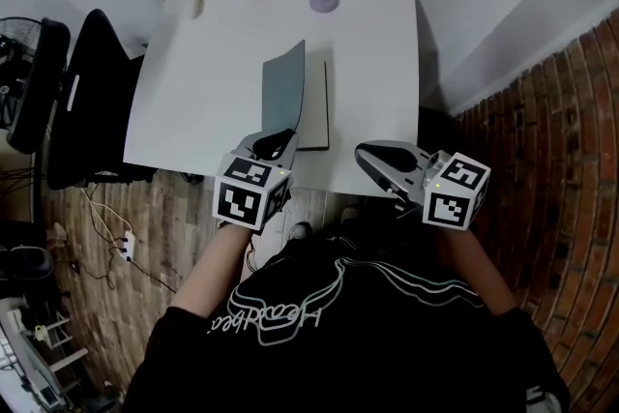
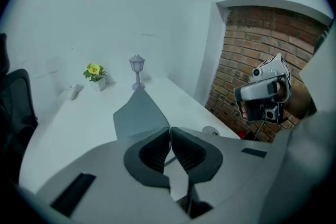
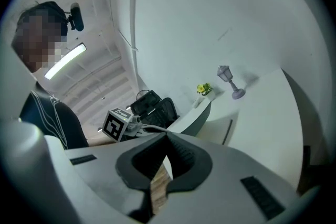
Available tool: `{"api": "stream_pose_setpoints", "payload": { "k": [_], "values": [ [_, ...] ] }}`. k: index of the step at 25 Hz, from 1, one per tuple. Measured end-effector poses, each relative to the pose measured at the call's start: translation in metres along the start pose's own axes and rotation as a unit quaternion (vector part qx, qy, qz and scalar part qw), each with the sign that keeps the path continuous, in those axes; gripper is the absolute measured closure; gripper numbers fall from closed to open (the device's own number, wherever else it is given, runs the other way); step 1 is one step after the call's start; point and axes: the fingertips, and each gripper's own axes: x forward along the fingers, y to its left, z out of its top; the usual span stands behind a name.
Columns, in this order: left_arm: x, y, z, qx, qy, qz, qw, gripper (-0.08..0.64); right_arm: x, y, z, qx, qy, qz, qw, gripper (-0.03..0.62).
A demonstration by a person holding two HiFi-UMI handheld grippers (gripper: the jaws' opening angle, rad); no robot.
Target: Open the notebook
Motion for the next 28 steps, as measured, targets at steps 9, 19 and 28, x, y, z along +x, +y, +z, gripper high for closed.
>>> {"api": "stream_pose_setpoints", "payload": {
  "k": [9,19,28],
  "values": [
    [-0.040,0.036,0.001,-0.029,-0.045,-0.011,0.9985,0.518,0.033,0.035,-0.003,-0.015,-0.001,-0.007,1.000,0.592],
    [-0.073,0.087,-0.016,-0.080,-0.076,-0.004,0.9939,0.518,0.058,0.061,-0.007,-0.019,-0.009,-0.023,1.000,0.592],
    [-0.083,0.129,-0.044,-0.123,-0.068,-0.014,0.9900,0.517,0.072,0.070,-0.020,-0.007,-0.024,-0.051,0.998,0.592]
  ]
}}
